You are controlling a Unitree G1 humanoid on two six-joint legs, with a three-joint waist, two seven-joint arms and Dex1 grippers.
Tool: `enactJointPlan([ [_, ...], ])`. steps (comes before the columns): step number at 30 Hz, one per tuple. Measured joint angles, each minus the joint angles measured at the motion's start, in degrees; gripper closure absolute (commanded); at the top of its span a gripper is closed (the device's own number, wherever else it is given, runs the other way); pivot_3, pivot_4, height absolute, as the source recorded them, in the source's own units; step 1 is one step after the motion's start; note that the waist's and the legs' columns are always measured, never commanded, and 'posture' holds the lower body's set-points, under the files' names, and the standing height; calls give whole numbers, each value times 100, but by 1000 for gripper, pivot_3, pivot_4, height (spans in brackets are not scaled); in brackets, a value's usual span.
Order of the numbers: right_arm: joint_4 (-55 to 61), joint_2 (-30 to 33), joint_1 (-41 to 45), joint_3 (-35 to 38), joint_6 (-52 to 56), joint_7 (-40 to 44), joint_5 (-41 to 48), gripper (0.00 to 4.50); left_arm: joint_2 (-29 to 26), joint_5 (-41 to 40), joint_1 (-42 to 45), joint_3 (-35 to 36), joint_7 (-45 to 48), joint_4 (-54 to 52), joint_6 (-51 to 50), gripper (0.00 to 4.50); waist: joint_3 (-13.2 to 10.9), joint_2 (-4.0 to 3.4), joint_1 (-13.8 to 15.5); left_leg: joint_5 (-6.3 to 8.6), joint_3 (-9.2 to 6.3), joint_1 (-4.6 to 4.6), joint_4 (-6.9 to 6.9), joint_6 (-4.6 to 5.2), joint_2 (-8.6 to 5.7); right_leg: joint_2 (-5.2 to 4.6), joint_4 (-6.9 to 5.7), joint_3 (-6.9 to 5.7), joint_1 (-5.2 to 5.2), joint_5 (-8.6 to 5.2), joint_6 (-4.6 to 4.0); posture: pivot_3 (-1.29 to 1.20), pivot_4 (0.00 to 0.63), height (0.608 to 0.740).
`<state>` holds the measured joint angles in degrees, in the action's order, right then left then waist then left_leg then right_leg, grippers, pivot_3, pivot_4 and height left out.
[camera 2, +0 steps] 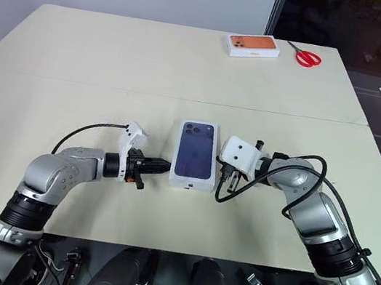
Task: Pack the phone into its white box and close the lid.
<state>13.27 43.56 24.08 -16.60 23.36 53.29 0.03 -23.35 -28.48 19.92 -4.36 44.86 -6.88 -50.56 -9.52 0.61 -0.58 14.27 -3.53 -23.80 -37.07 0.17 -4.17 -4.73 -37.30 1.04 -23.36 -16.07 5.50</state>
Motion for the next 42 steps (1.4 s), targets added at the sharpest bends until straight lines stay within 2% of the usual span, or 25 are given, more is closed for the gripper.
enactJointPlan([
  [6, 22, 168, -105, -24, -253, 239, -94, 4479, -269, -153, 2, 198, 26, -60, -24, 4108, 0, 0, -1, 0, 0, 0, 0, 0, 0, 0, 0, 0, 1, 0, 0, 0, 150, 740],
  [10, -216, 72, 135, 338, -44, 285, 218, 4479, -374, -265, 62, 382, 65, -91, -27, 4108, 0, 0, 2, 0, 0, 0, -1, -1, 0, -1, 0, -1, 1, 0, 0, 0, 150, 740],
  [13, -230, -336, 540, 806, 563, 272, 871, 4479, -87, -466, 319, 481, 1, -87, -27, 4108, -1, 2, 3, -1, -3, 0, -1, -1, 0, 0, 0, -2, 2, 0, 0, 0, 150, 740],
  [16, -208, -808, 775, 1211, 1246, 167, 1587, 4479, 677, -717, 699, 615, -344, 3, -8, 4108, 0, 4, 73, -2, -4, 0, -9, -3, -1, -2, 5, -6, 11, 0, 0, 0, 150, 740],
  [18, -187, -877, 716, 1275, 1509, 179, 1876, 4479, 914, -784, 806, 552, -433, 9, -14, 4108, 0, 5, 106, -5, -1, 0, -8, -8, -3, -3, 6, -4, 10, 0, 0, 0, 150, 740],
  [20, -40, -724, 382, 1224, 1635, 325, 2005, 4479, 882, -756, 795, 465, -437, 61, -9, 4108, 0, 4, 130, -6, -2, 0, -5, -11, -3, -2, 6, -4, 8, 0, 0, 0, 150, 740],
  [24, 204, -285, -287, 790, 1618, 588, 1948, 4479, 528, -457, 580, 55, -282, 212, 113, 4108, 1, 4, 101, 0, 1, 4, -6, 1, -2, 0, 1, 2, 8, 0, 0, 0, 150, 740],
  [26, 228, -255, -385, 610, 1555, 557, 1845, 4479, 422, -266, 363, -227, -131, 341, 368, 4108, 2, 1, 74, 1, 4, 19, 1, 1, -1, 0, -1, 6, 18, 0, 0, 0, 150, 740],
  [32, 226, -240, -404, 398, 1179, 429, 1540, 4479, 336, -136, 253, -351, 94, 417, 737, 4108, 7, 2, 99, 5, 1, 42, 1, 7, 2, 0, 11, 1, 49, -1, -1, 0, 150, 740],
  [39, -477, -834, 416, 457, 1143, -117, 1412, 4479, 524, -12, 506, -319, -52, 778, 963, 4108, 6, 3, 120, 5, 1, 38, 0, 6, 1, 0, 9, -1, 44, 0, -1, 0, 150, 740],
  [42, -1237, -1183, 1030, 465, 933, -578, 1118, 4479, 861, 311, 1023, -146, -535, 1476, 1420, 4108, 3, 7, 131, 1, 1, 33, -5, 0, -5, 0, 4, -3, 38, 1, 1, 0, 150, 740],
])
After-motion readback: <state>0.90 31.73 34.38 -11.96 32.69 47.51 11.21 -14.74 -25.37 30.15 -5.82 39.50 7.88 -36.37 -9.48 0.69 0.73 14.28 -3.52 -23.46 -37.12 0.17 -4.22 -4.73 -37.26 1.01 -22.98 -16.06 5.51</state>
